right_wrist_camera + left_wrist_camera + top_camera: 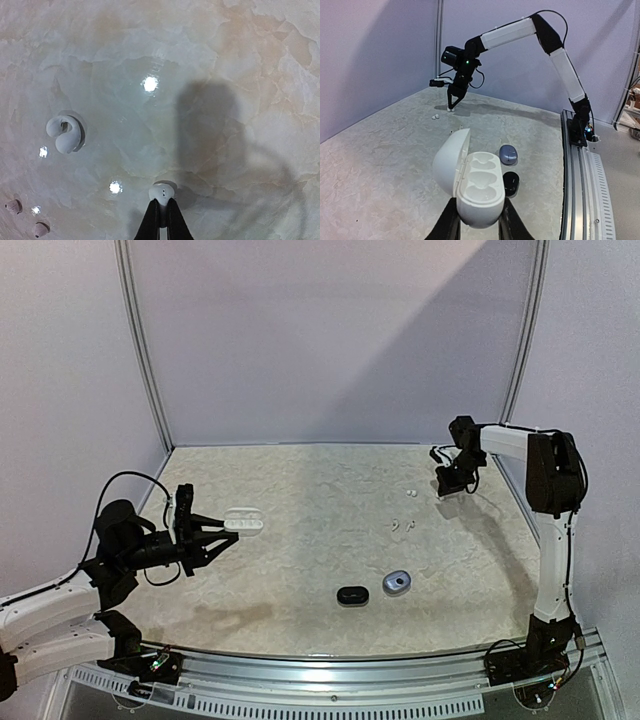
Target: Insert the wireless bluetooth earbuds into the charging case
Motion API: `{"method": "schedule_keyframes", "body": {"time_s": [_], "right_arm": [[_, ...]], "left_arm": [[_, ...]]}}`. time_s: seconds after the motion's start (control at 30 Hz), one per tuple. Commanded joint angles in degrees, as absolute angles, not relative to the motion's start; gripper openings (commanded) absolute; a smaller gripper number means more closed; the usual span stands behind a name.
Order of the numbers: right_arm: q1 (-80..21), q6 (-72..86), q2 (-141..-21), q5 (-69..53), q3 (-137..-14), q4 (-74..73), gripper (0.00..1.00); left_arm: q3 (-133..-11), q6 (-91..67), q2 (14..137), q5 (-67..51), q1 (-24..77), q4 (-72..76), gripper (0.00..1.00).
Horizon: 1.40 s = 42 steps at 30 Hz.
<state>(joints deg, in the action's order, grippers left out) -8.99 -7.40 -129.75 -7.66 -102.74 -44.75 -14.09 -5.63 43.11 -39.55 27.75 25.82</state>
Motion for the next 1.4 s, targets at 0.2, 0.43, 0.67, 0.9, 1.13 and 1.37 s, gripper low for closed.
{"method": "schedule_keyframes", "body": {"time_s": [0.2, 0.43, 0.67, 0.9, 1.13, 1.37], "right_arm": [[-12.7, -8.69, -119.61, -9.89, -97.54, -43.3, 0.0], [-29.52, -16.02, -103.69, -17.15, -93.67, -36.1, 0.0], [-46.66, -23.49, -93.7, -29.25, -88.76, -21.72, 0.0], [-60.22, -30.97, -96.79, -29.46, -92.52, -21.42, 0.0], [-63.87, -33.91, -100.14, -26.72, -94.04, -22.35, 0.0], [-65.58, -35.53, -102.19, -24.75, -94.04, -22.61, 0.0]], "left_arm": [[-13.37, -2.67, 42.63, -41.9, 27.51, 27.76, 0.0], [-12.83, 2.57, 42.37, -46.75, 27.51, 28.53, 0.0], [-12.72, 7.57, 42.13, -51.08, 27.76, 28.28, 0.0], [-12.55, 8.99, 41.75, -51.53, 28.41, 28.14, 0.0], [-11.7, 12.67, 40.87, -51.23, 28.61, 28.91, 0.0], [-11.52, 13.09, 41.22, -51.06, 29.06, 29.69, 0.0]]}}
